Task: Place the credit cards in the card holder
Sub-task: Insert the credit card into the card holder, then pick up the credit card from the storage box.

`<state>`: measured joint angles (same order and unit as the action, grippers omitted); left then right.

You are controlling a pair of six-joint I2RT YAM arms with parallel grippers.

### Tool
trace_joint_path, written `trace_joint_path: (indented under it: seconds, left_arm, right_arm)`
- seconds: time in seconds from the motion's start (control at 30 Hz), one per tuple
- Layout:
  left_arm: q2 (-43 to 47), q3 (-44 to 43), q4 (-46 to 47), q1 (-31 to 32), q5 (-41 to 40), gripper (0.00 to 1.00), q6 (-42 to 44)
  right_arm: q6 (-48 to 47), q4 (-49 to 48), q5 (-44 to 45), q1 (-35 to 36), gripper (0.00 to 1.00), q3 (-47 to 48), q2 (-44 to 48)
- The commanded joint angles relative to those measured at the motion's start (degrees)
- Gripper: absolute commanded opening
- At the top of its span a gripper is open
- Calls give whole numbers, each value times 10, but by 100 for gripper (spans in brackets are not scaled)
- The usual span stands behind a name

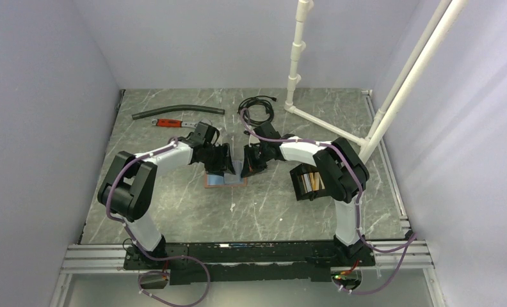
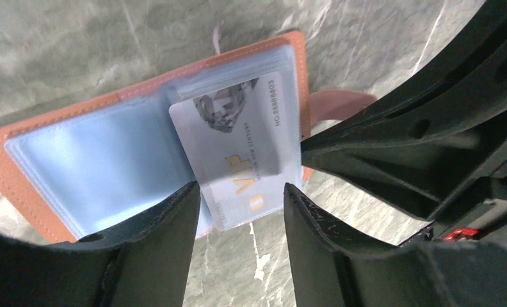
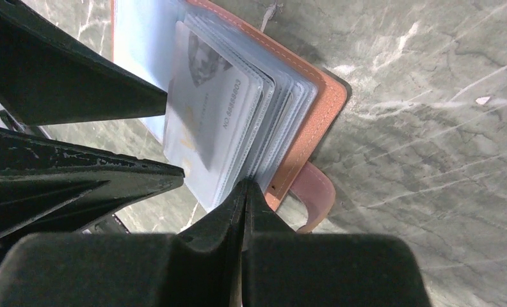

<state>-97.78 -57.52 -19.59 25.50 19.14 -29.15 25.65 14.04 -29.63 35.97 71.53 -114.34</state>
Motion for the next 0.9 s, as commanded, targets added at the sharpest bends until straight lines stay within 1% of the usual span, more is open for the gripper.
trace_joint_path:
  seconds: [0.0, 0.07, 0.13, 0.23, 0.27, 0.3, 0.33, 0.4, 0.43, 0.47, 0.53, 0.6, 0.63, 0.7, 0.77, 0.8, 0.87]
  left_arm:
    - [-19, -38, 17, 3, 15, 56, 13]
    - [-26, -41, 40, 13, 31, 55, 17]
    - [-22, -45, 46, 28, 24, 56, 21]
    - [-8, -40, 18, 23, 13, 57, 17]
    - [0, -38, 3, 16, 9, 58, 18]
    - [11, -34, -13, 6, 7, 60, 17]
    - [24, -31, -32, -7, 7, 69, 17]
    - [57, -35, -81, -27, 0, 81, 25]
    - [75, -41, -106, -34, -8, 84, 35]
    - [93, -46, -125, -38, -14, 85, 44]
    - [127, -59, -154, -42, -17, 88, 61]
    - [142, -71, -166, -44, -3, 89, 71]
    - [146, -78, -170, -44, 7, 91, 75]
    - [150, -85, -163, -45, 37, 92, 78]
    - [148, -78, -129, -45, 76, 92, 71]
    - [144, -75, -111, -45, 99, 92, 64]
    - [132, -65, -66, -43, 149, 92, 32]
  right_arm:
    - [-13, -7, 26, 5, 1, 22, -12]
    - [-11, -8, 23, 8, 1, 28, -17]
    - [-14, -1, 24, 13, 1, 38, -20]
    - [-17, 12, 38, 12, 2, 40, -7]
    - [-22, 24, 51, 9, 5, 41, 1]
    - [-30, 45, 70, 6, 8, 44, 11]
    - [-39, 74, 98, 4, 12, 46, 23]
    - [-67, 134, 173, 3, 21, 46, 64]
    - [-82, 170, 225, 2, 27, 43, 96]
    - [-94, 191, 255, 1, 34, 38, 123]
    - [-112, 224, 292, -6, 47, 22, 182]
    - [-129, 239, 295, -17, 60, -5, 245]
    - [-136, 242, 295, -27, 66, -24, 278]
    - [-139, 234, 284, -61, 79, -74, 333]
    - [-120, 220, 249, -123, 84, -126, 370]
    - [-104, 209, 227, -158, 85, -163, 382]
    - [-65, 190, 214, -209, 85, -206, 398]
